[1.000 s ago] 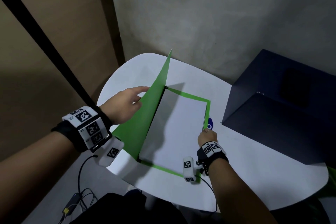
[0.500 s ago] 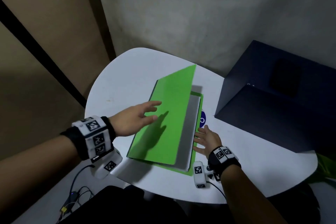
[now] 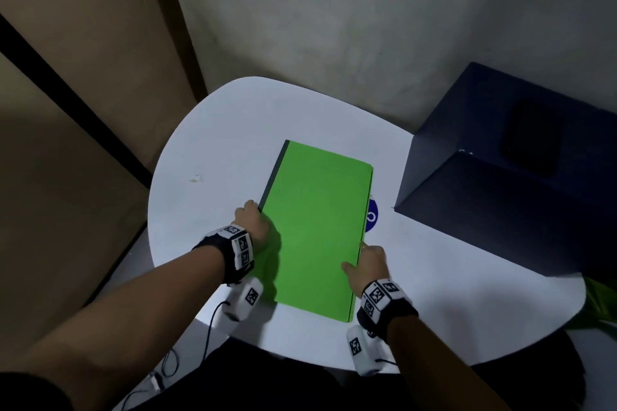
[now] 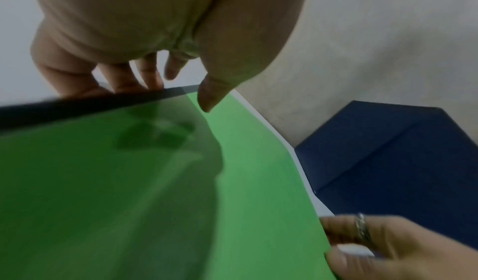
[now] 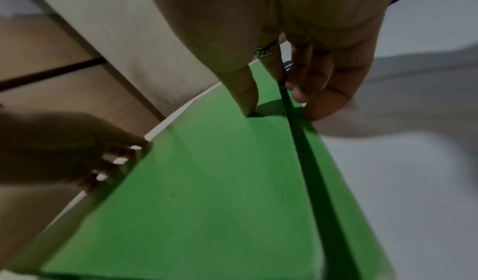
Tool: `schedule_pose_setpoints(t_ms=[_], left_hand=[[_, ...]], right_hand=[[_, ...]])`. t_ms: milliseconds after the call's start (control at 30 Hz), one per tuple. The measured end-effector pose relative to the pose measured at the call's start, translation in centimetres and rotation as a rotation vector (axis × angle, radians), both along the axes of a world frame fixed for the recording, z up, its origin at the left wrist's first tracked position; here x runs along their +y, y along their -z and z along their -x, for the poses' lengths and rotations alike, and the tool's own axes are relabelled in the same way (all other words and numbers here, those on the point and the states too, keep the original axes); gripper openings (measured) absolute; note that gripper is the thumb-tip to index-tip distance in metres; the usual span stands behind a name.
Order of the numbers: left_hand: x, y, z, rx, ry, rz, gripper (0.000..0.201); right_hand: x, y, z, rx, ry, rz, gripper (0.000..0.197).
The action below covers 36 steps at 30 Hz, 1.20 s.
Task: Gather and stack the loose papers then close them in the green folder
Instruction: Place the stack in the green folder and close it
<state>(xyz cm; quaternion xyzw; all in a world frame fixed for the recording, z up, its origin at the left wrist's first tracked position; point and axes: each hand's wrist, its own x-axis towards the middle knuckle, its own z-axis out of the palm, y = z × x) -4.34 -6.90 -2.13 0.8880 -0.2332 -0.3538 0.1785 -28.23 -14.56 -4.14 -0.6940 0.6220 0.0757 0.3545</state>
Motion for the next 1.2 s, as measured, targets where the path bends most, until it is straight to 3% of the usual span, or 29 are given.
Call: schedule_pose_setpoints(t_ms=[100,233,367,567,667,833,1033,1200], left_hand=[[-0.4,0.4,-1.3,0.079,0.040,-0.035,0.031],[-0.6,0.7,-2.6,0.075,0.021,-0.021,0.027],[-2.0,0.3,-7.4,0.045,-0.041,0.055,0.033],[-4.8,-0.3,-17.7,-0.066,-0.110,0.114,0.048],[-5.5,0.3,-20.7,-0.083,-0.146,0.191,0.051],[-5.6,1.3,-24.0,-0.107,-0.097,0.175,0.061],[-2.9,2.5,-24.8,-0.228,0.031,-0.065,0.076],[-2.7,3.2,-24.7,-0.215,-0.013,-0.019,0.077]], right_hand=[[0.0,0.2,-0.4,0.063,0.009,0.001,0.062],[-0.7,0.4,-2.6,0.002,0.030,0.037,0.061],[-1.1,-0.6,-7.8,0.040,-0.163,0.099,0.094],[-2.5,-0.4,-17.0,0.038,-0.384,0.050,0.087],[-2.8,-0.3,-20.5,-0.006,-0.287,0.061,0.090],[-4.0,-0.7,-24.2,-0.130,0.072,-0.009,0.083],[-4.3,-1.0,-26.8,0.002,0.059,-0.060,0.062],[-5.0,-0.8,-27.2,0.011,0.087,-0.080,0.057]])
